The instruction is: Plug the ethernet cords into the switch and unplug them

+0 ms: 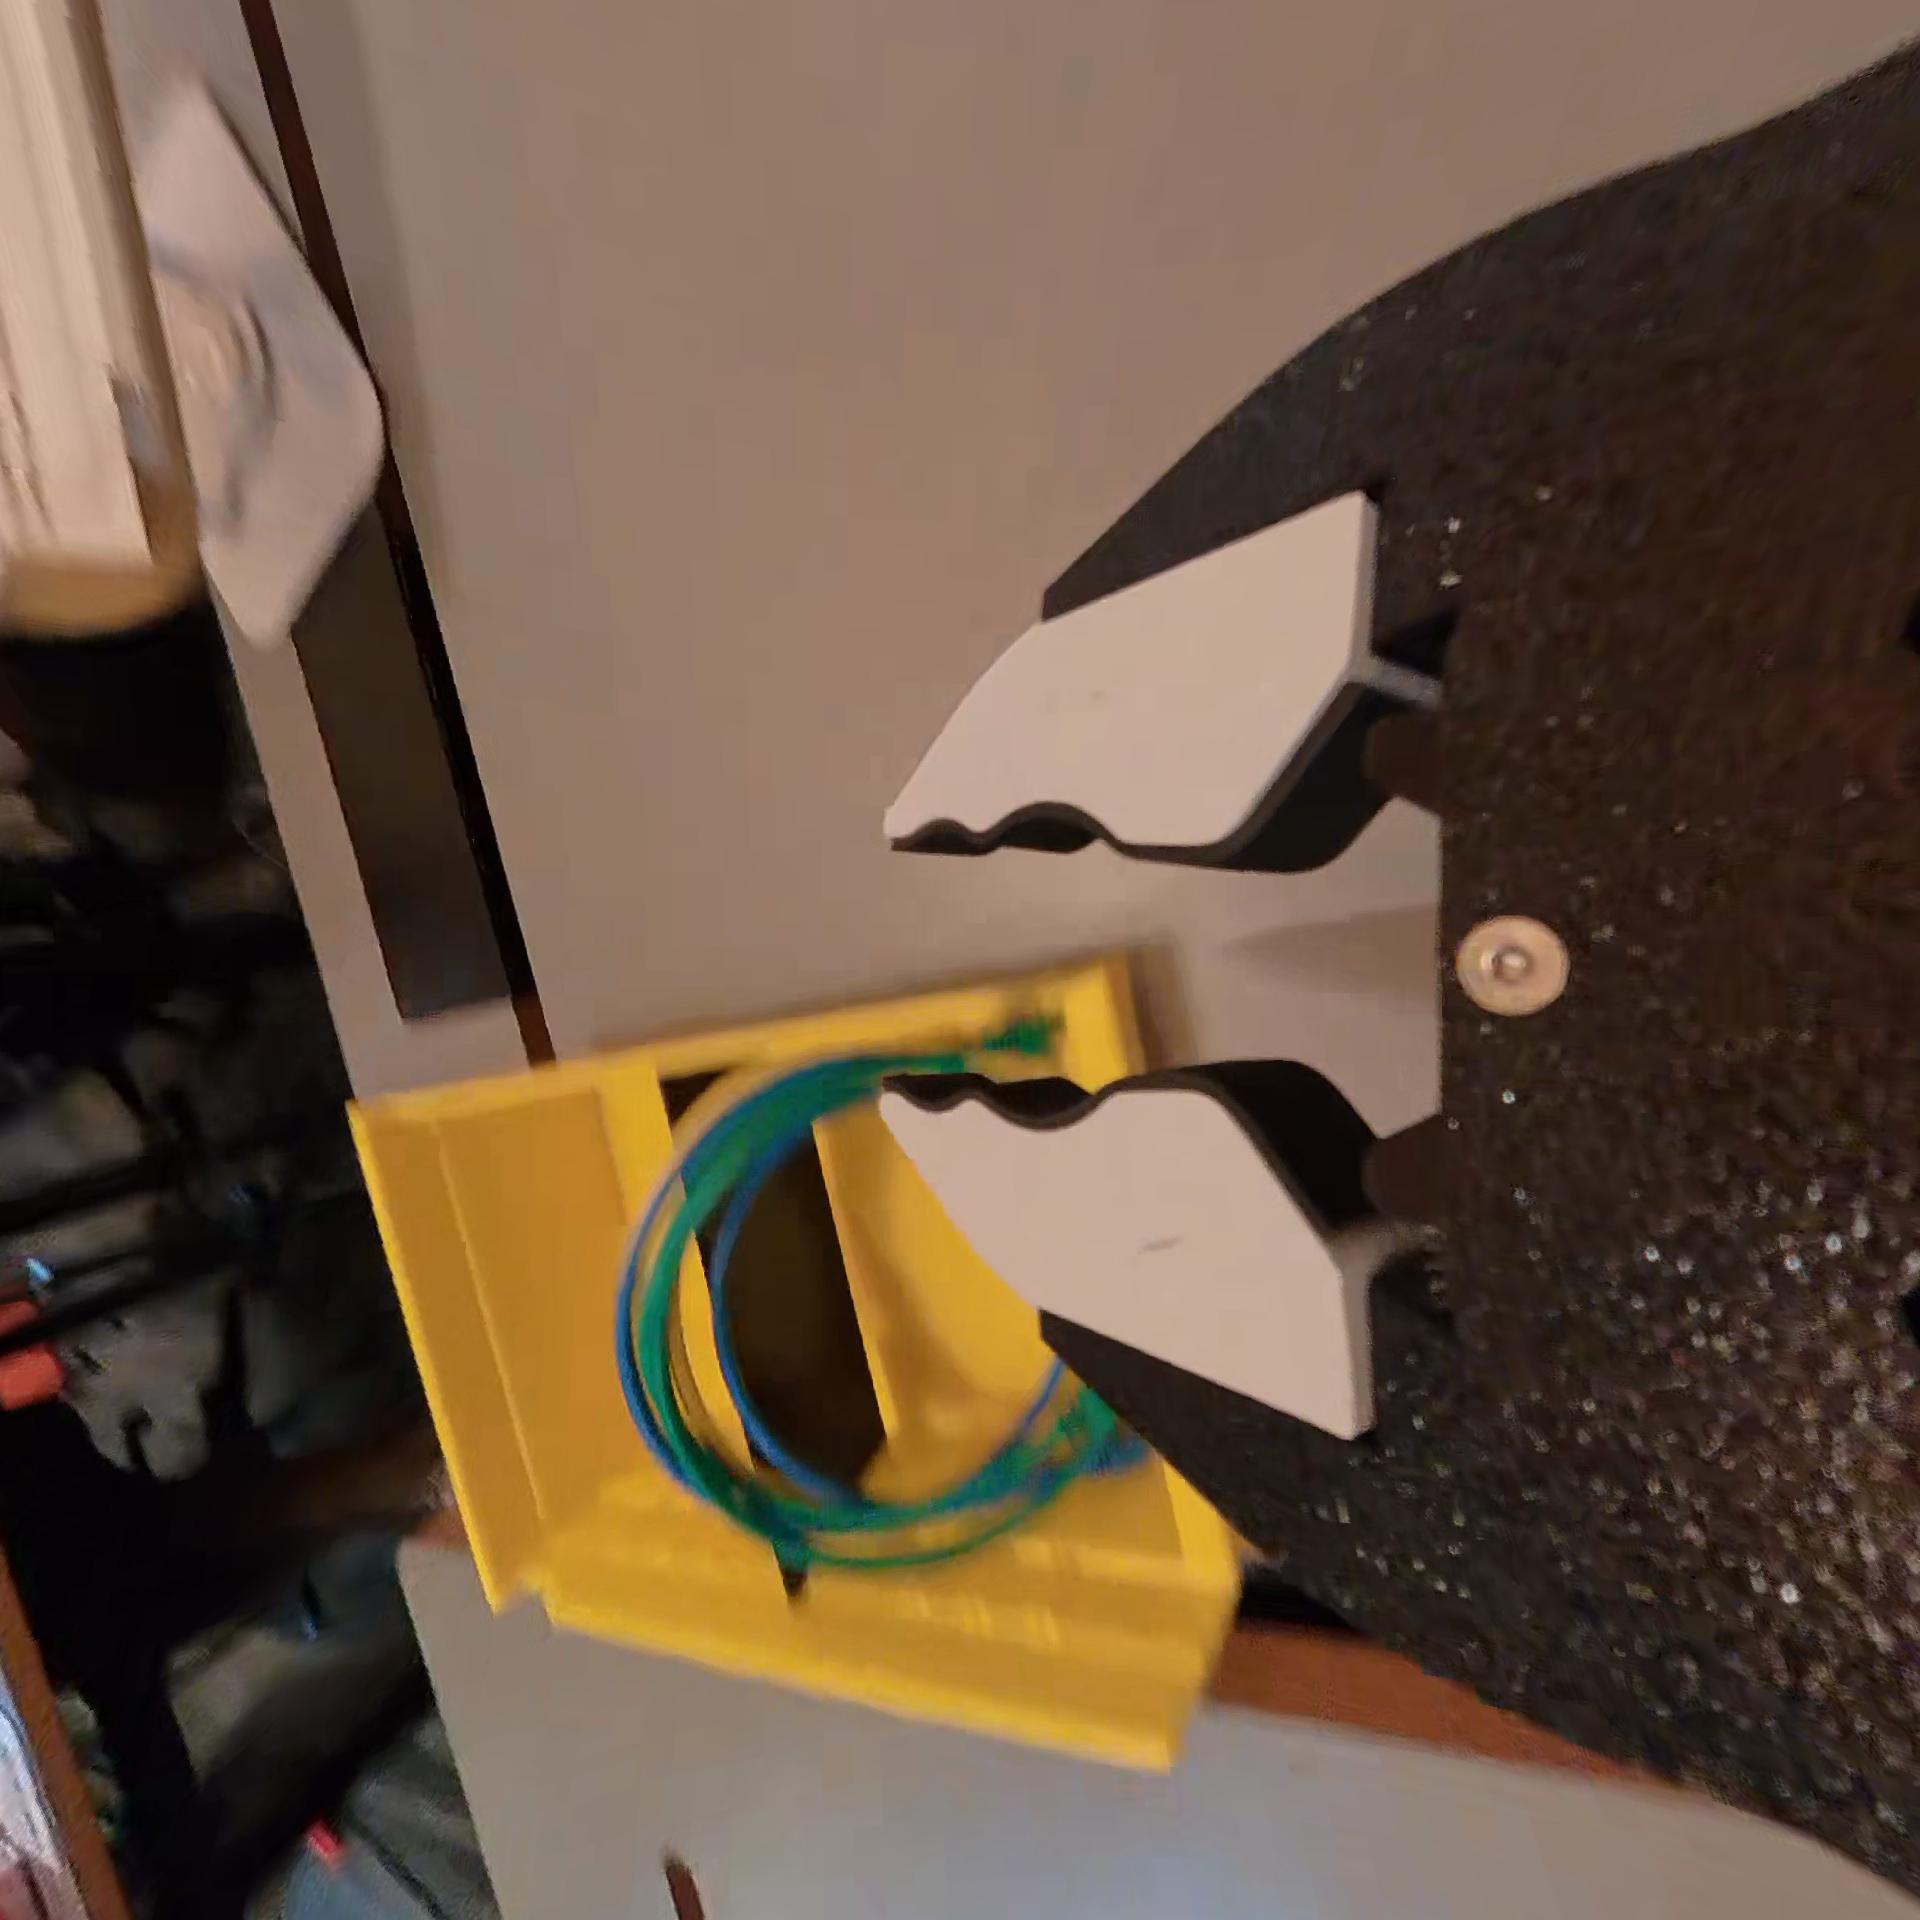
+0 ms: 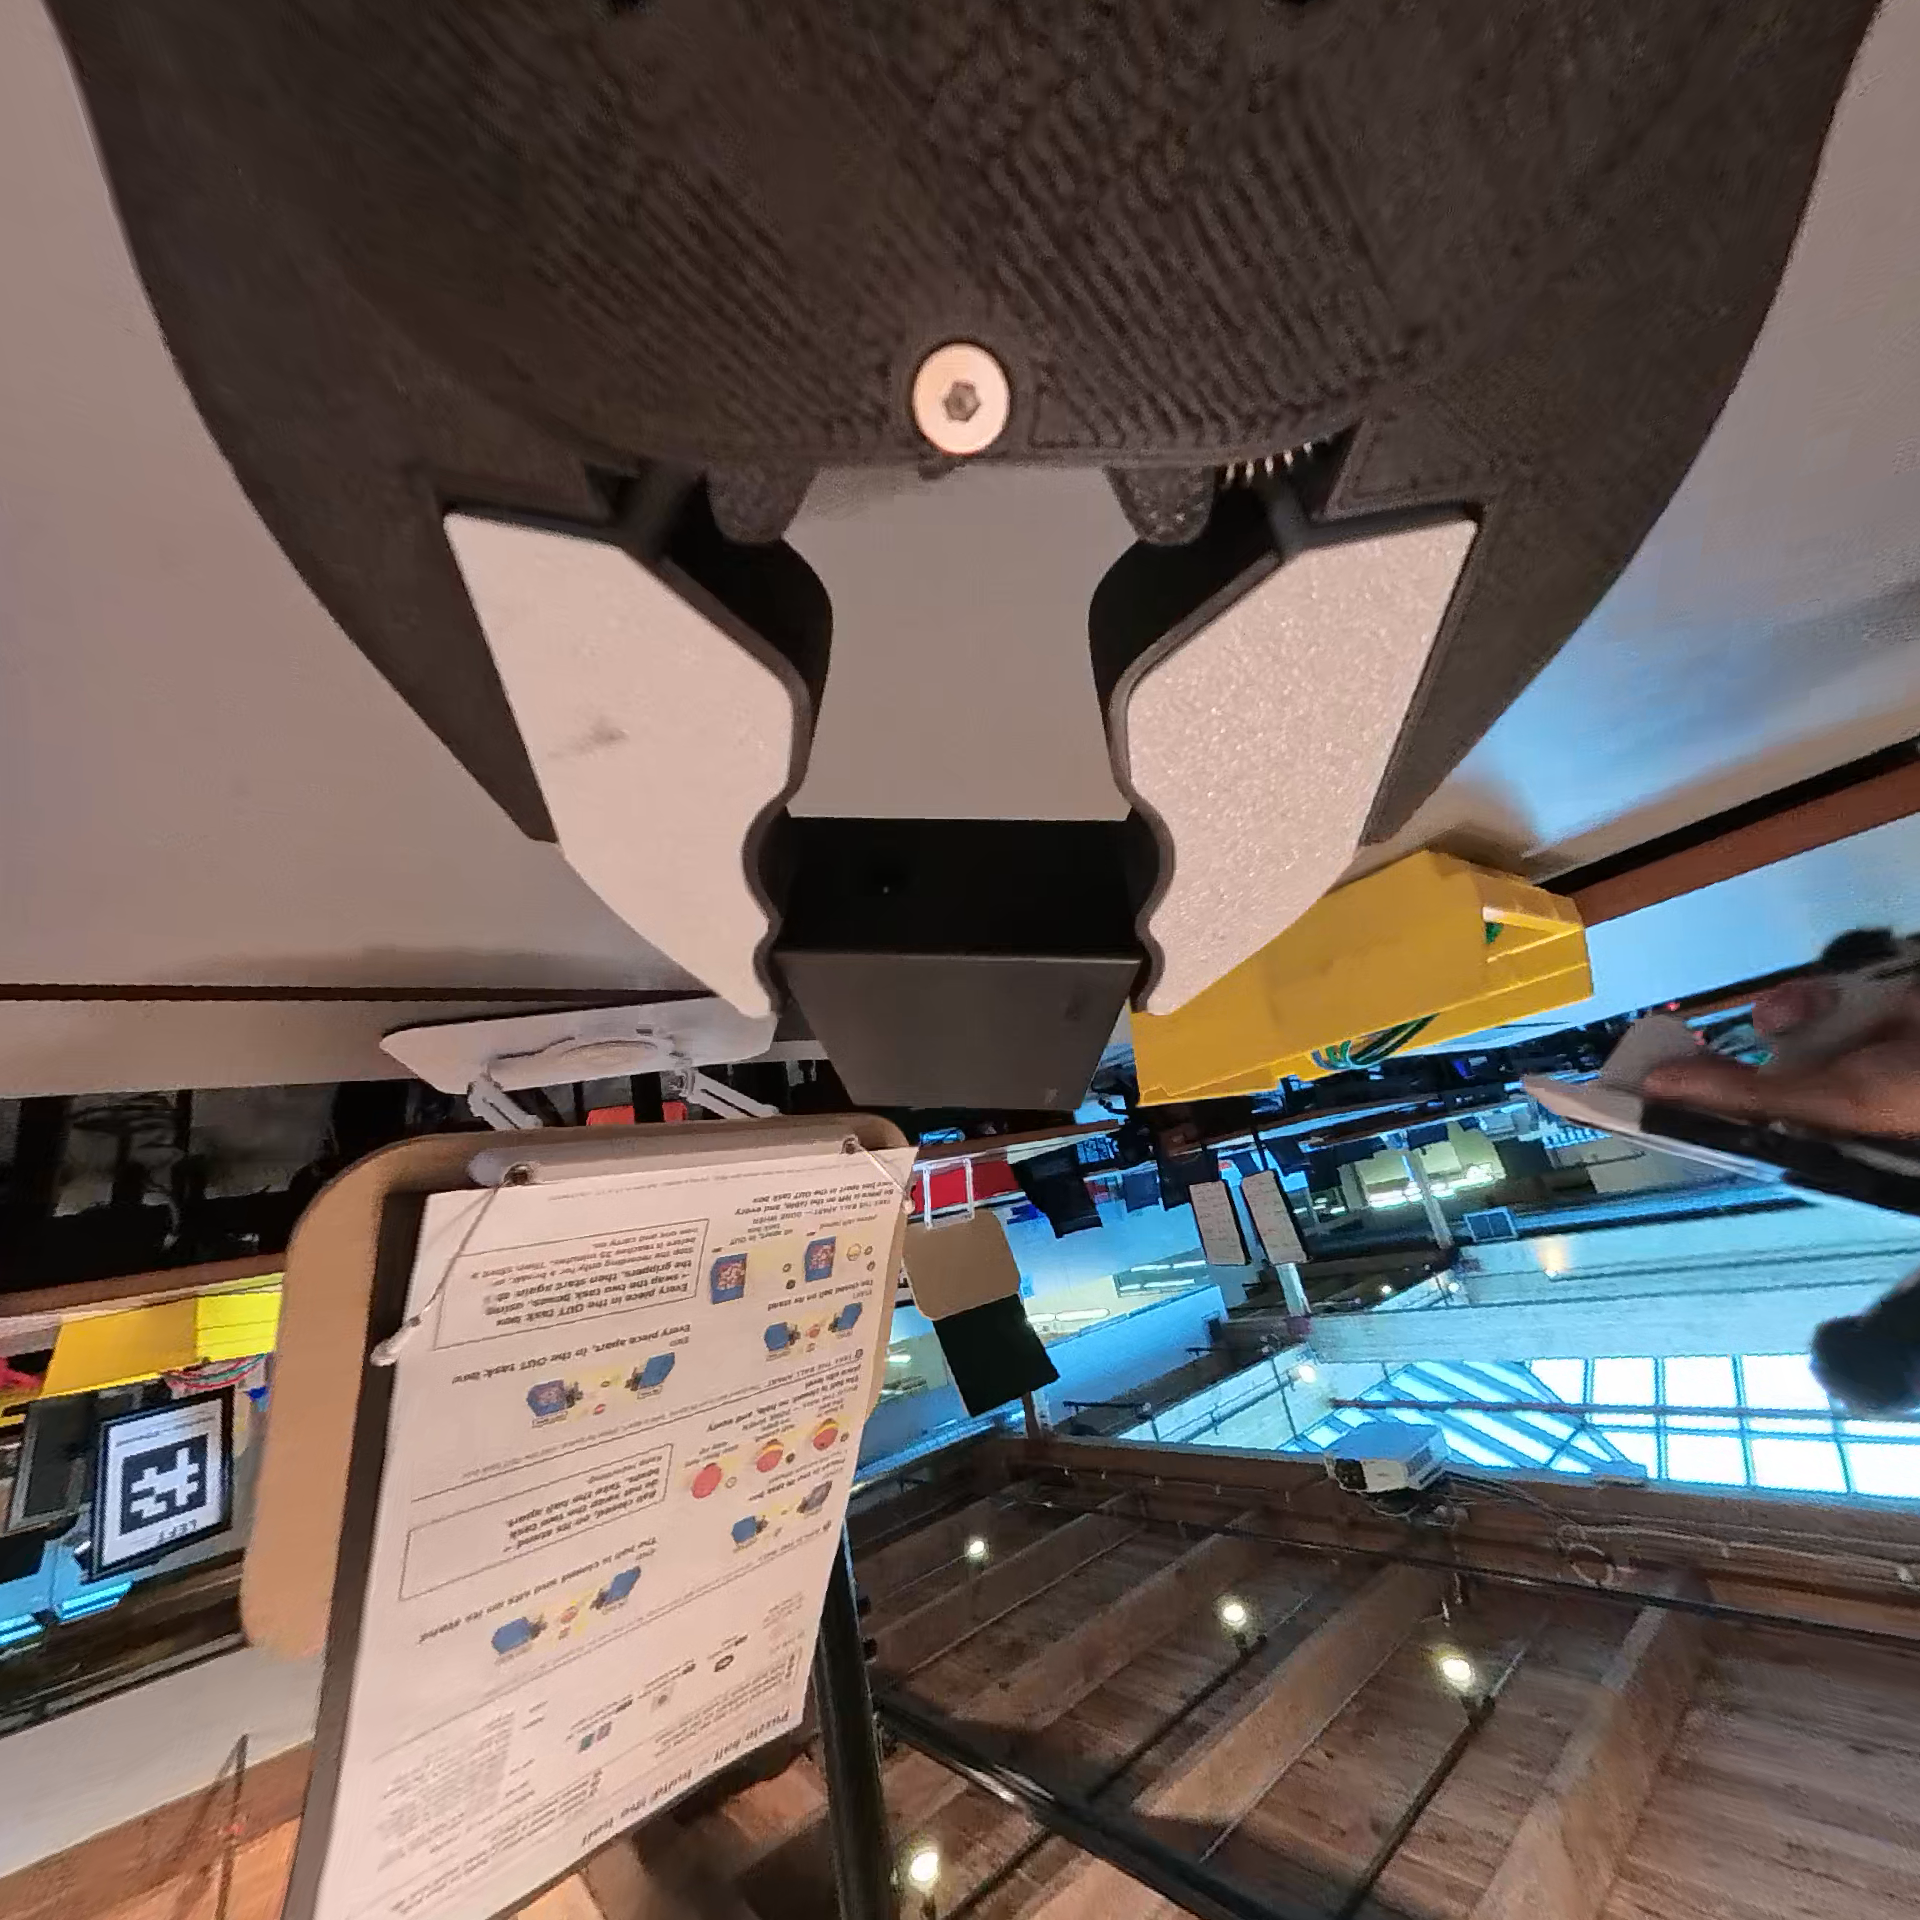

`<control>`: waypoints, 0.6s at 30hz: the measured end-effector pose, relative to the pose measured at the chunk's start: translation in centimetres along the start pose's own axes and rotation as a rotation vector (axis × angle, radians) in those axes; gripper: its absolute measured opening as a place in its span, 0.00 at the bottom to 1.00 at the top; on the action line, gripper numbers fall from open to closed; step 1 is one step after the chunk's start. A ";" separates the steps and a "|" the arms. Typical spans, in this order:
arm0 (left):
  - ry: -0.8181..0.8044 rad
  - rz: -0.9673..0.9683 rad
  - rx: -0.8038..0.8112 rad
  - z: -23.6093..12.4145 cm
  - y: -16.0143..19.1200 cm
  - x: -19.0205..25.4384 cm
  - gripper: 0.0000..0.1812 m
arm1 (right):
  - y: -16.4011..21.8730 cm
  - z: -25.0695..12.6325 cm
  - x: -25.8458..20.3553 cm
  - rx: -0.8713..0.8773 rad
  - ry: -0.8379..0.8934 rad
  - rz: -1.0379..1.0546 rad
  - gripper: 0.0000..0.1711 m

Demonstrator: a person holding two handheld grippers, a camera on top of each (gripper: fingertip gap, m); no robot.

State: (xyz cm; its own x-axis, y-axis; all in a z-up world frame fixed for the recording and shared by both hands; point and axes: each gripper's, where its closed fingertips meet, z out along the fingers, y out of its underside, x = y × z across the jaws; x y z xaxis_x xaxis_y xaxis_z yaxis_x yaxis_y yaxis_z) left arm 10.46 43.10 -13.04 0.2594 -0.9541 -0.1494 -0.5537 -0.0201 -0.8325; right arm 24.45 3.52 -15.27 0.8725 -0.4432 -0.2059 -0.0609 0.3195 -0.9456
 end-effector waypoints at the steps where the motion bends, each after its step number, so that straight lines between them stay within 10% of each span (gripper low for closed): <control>1: -0.027 -0.010 -0.036 0.8 0.4 -2.6 0.22 | 0.1 0.1 -0.3 -0.010 -0.010 -0.014 0.36; 18: 0.134 -0.396 -0.237 13.6 2.4 -7.5 0.05 | 0.5 0.6 -1.3 -0.033 -0.044 -0.077 0.36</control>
State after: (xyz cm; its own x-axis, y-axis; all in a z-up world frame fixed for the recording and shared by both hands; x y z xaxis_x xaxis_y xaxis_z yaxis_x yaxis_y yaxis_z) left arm 17.92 54.22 -21.16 0.3908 -0.8892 0.2379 -0.6020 -0.4425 -0.6647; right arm 23.59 4.71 -15.38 0.8957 -0.4276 -0.1215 -0.0082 0.2575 -0.9662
